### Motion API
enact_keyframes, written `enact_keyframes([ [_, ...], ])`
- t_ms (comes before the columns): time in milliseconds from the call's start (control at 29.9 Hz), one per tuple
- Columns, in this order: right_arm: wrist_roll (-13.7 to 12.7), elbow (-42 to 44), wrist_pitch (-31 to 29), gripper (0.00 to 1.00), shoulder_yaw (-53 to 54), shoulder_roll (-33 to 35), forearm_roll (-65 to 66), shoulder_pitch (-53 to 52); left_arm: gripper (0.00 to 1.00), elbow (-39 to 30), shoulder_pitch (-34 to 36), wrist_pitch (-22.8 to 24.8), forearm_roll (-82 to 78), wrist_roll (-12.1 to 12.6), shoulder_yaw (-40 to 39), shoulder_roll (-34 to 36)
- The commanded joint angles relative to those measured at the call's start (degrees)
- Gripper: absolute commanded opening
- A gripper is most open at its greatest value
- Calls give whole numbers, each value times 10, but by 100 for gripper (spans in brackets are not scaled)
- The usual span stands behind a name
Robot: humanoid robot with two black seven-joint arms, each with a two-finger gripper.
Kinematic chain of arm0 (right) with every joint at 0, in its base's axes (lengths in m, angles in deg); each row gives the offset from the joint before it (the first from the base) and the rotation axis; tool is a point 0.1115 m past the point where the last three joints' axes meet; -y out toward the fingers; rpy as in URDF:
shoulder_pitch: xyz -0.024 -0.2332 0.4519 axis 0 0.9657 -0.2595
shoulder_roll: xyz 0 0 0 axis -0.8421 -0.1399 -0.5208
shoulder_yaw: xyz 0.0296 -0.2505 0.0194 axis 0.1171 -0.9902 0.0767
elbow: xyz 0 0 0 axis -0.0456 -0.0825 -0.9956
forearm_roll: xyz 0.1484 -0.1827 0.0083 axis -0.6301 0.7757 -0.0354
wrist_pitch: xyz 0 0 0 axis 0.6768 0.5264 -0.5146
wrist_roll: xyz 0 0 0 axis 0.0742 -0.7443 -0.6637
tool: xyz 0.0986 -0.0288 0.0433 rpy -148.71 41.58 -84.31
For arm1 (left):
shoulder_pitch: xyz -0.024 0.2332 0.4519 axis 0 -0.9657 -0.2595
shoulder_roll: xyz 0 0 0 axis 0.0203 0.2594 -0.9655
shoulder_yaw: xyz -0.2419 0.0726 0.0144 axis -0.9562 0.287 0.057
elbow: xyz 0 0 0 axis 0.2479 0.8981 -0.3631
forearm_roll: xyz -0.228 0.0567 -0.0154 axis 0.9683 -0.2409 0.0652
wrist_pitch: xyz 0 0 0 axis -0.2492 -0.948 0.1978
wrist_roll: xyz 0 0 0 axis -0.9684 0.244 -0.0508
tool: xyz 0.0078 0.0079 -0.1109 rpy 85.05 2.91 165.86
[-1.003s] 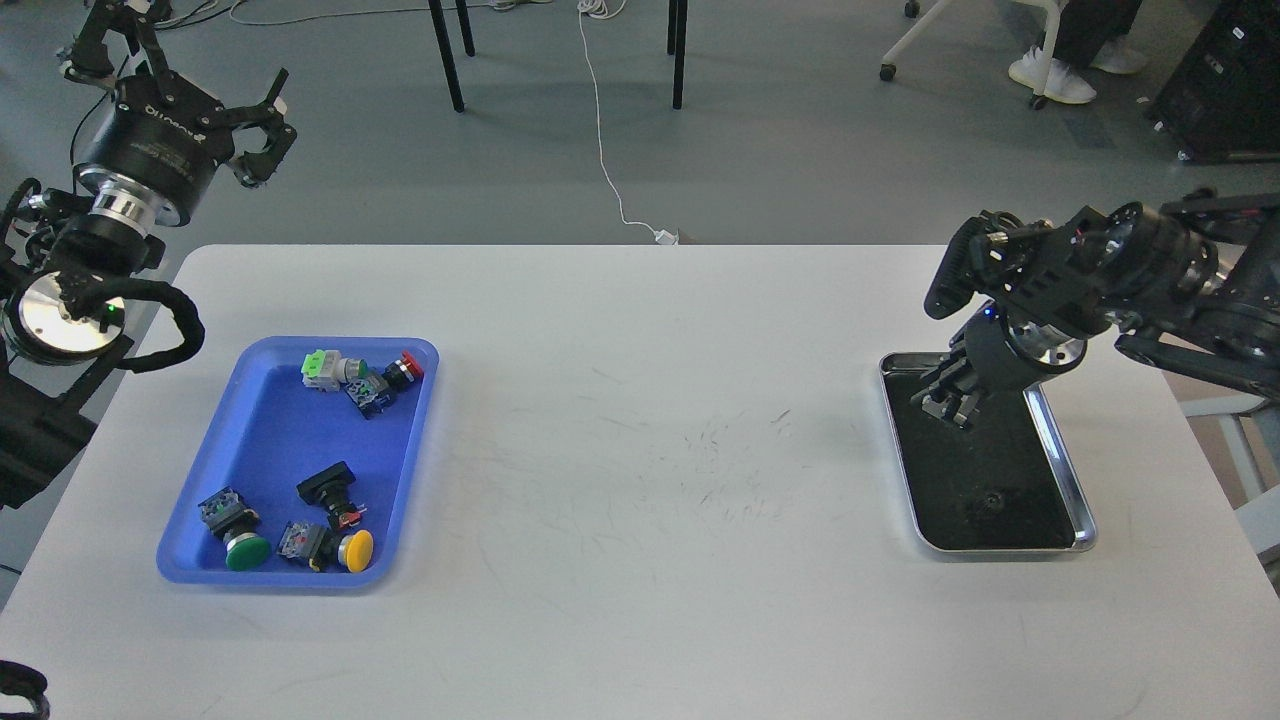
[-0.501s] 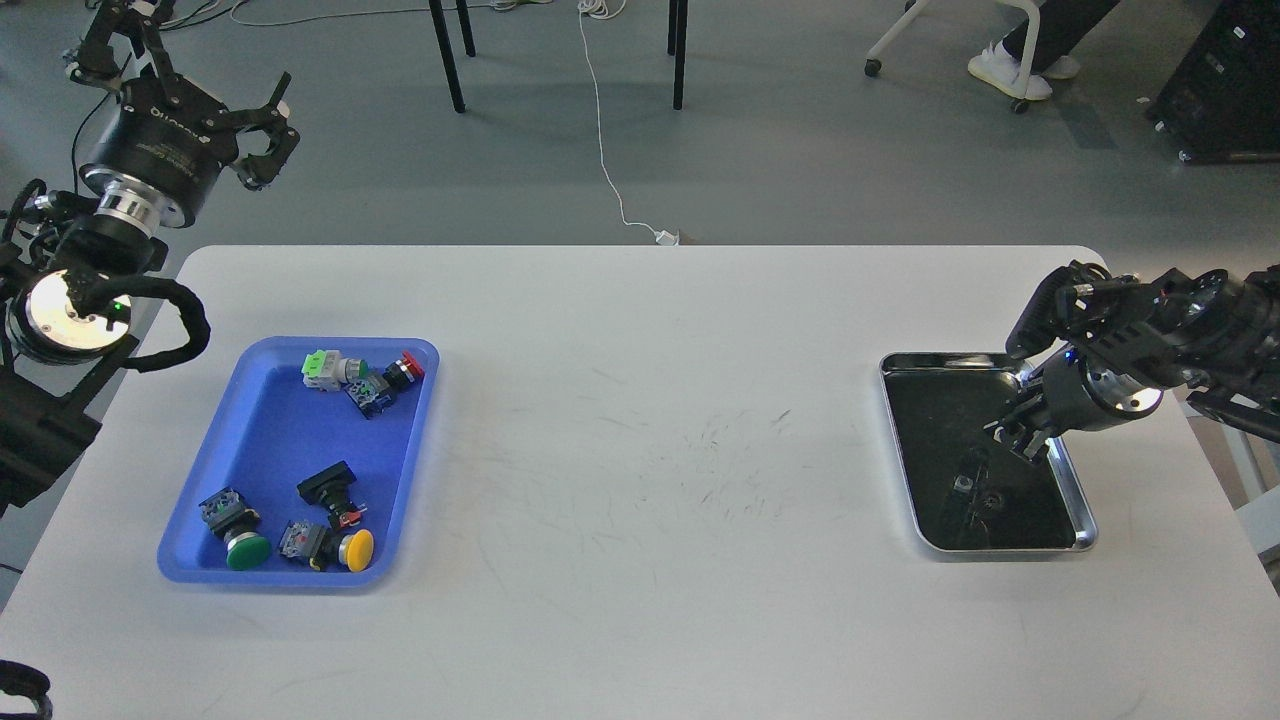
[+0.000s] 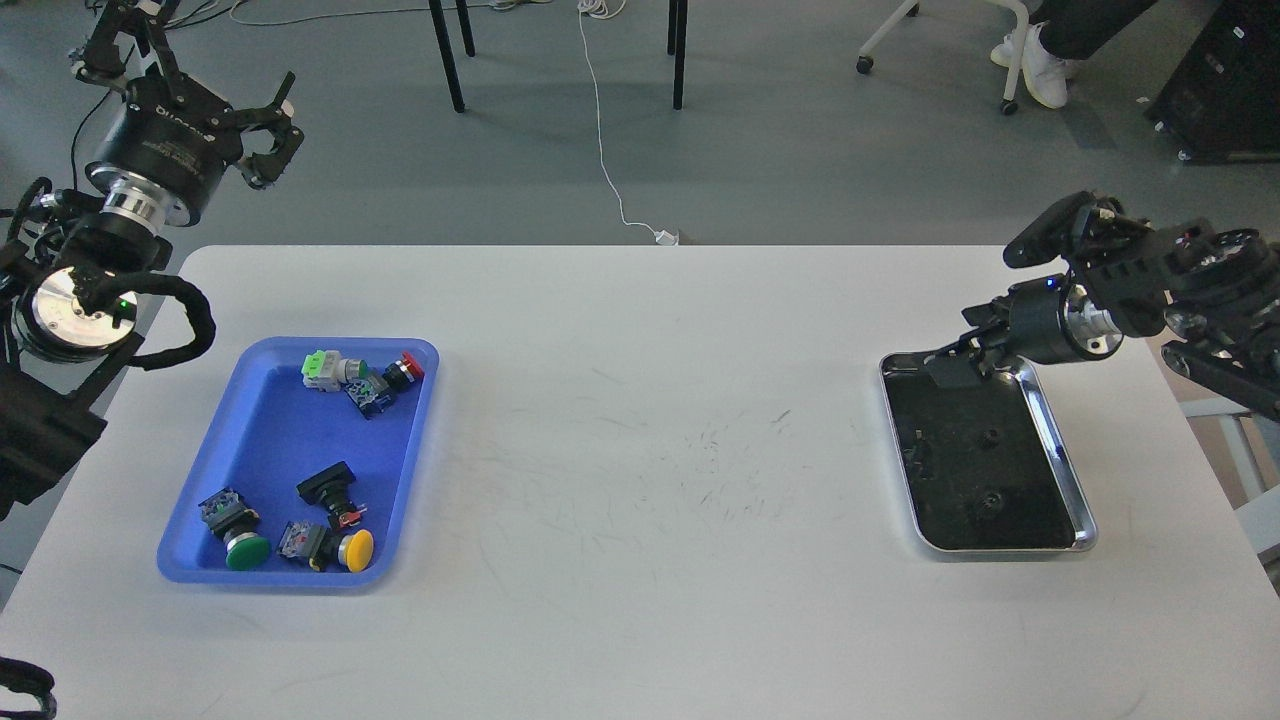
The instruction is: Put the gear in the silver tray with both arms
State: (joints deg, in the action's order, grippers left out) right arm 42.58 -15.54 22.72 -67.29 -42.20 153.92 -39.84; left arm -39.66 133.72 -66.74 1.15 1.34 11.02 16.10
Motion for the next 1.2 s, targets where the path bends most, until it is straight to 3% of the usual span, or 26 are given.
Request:
enact_keyframes([
  [0, -1, 5, 4, 98, 102, 1, -176, 4, 98, 6, 3, -1, -4, 0, 6, -1],
  [167, -2, 5, 25, 98, 218, -7, -362, 4, 98, 9, 1, -5, -4, -1, 6, -2],
  [468, -4, 4, 31, 98, 399, -42, -527, 11, 98, 38, 28, -5, -3, 0, 4, -42],
  [836, -16, 57, 30, 99, 429, -44, -959, 64, 98, 48, 30, -10, 5, 0, -5, -70],
  [969, -20, 87, 22, 99, 444, -52, -1053, 92, 98, 58, 28, -9, 5, 1, -15, -80],
  [1036, -33, 87, 20, 99, 467, -60, -1084, 115, 98, 63, 25, -10, 7, 5, -28, -85],
  [1170, -83, 109, 0, 99, 568, -86, -1131, 166, 98, 68, 22, -11, 17, 8, -44, -96],
])
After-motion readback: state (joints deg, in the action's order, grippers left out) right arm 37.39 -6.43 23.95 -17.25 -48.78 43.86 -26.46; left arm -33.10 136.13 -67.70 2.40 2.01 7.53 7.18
